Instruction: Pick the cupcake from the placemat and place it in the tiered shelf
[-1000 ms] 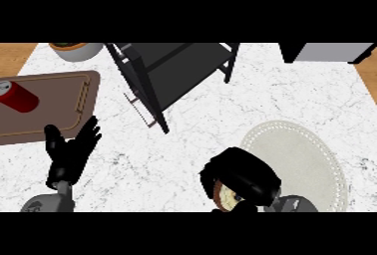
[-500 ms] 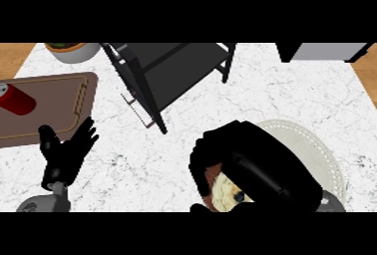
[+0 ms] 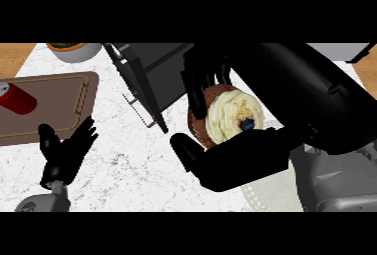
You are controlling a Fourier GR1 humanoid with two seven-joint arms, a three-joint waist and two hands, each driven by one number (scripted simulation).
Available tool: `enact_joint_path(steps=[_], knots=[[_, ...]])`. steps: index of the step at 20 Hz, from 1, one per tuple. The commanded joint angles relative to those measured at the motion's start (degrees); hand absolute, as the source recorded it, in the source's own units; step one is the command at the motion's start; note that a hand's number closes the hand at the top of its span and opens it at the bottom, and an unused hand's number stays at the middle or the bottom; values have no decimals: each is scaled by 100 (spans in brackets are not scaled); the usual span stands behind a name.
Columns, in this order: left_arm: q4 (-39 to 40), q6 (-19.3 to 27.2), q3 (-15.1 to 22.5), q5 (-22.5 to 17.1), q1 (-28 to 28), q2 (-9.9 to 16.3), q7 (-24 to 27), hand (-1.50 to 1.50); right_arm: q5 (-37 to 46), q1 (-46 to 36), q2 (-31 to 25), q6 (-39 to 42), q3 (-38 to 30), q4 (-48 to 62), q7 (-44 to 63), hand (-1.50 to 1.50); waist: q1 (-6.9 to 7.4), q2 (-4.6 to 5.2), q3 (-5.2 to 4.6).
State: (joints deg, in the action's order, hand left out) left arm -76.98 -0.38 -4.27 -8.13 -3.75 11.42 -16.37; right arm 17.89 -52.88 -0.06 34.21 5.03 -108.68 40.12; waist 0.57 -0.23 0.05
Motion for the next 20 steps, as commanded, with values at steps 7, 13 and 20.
enact_joint_path(steps=[7, 13, 20], knots=[[-162, 74, 125, 140, 191, -121, -69, 0, -7, -2289, -613, -451, -1311, 2747, -594, 150, 77, 45, -10], [-142, 19, 12, 69, -6, -47, -224, 0, 273, -2820, -770, -661, -1201, 4204, -1456, 150, 57, 48, -10], [84, -103, -84, 44, -159, 15, -95, 0, 815, -3167, -860, -865, -800, 5464, -2710, 150, 104, 75, -13]])
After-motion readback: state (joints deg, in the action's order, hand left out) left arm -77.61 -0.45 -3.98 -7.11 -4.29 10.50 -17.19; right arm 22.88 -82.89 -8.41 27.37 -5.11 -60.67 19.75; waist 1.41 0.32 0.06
